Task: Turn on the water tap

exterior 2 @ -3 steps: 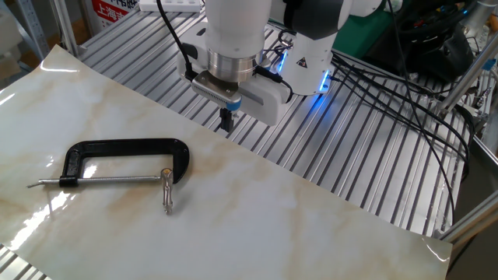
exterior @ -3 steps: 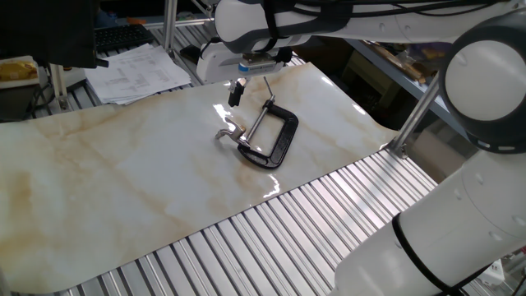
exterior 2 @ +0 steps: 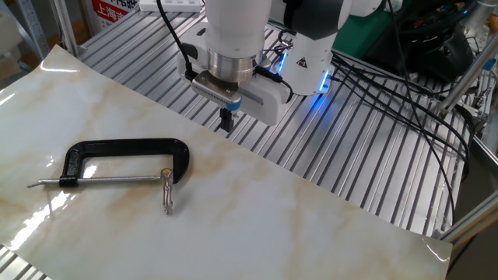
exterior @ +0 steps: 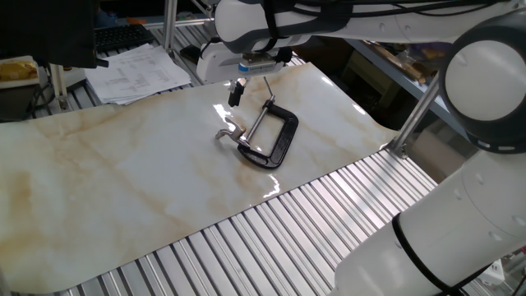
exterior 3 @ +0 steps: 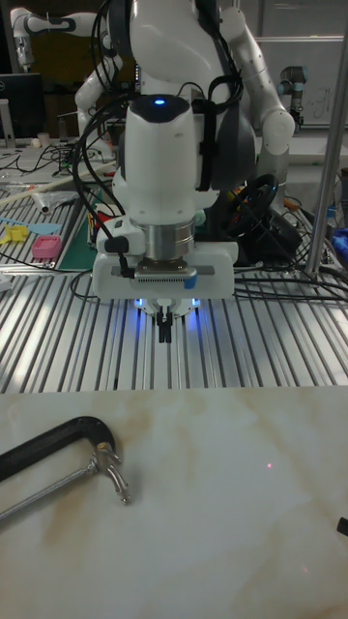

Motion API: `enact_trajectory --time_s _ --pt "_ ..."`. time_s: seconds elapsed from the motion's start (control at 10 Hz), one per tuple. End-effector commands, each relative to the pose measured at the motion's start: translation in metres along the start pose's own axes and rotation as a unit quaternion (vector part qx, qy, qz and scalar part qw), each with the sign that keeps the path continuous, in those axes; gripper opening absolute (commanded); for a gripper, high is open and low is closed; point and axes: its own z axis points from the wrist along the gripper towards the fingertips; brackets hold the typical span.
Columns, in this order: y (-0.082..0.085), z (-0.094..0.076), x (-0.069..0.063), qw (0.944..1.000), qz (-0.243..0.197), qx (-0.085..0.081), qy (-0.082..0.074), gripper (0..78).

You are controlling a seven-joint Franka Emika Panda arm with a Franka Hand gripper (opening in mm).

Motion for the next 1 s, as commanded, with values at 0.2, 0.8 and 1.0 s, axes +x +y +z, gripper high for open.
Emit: enact_trajectory --time_s 0.2,0.8,1.0 --pt "0.0 0.0 0.0 0.9887 0.136 -0.062 0.017 0.0" --pt "0.0 0.0 -0.0001 0.99 0.131 -0.051 0.018 0.0" --pt "0.0001 0.0009 -0.001 0.9914 0.117 -0.055 0.022 0.0"
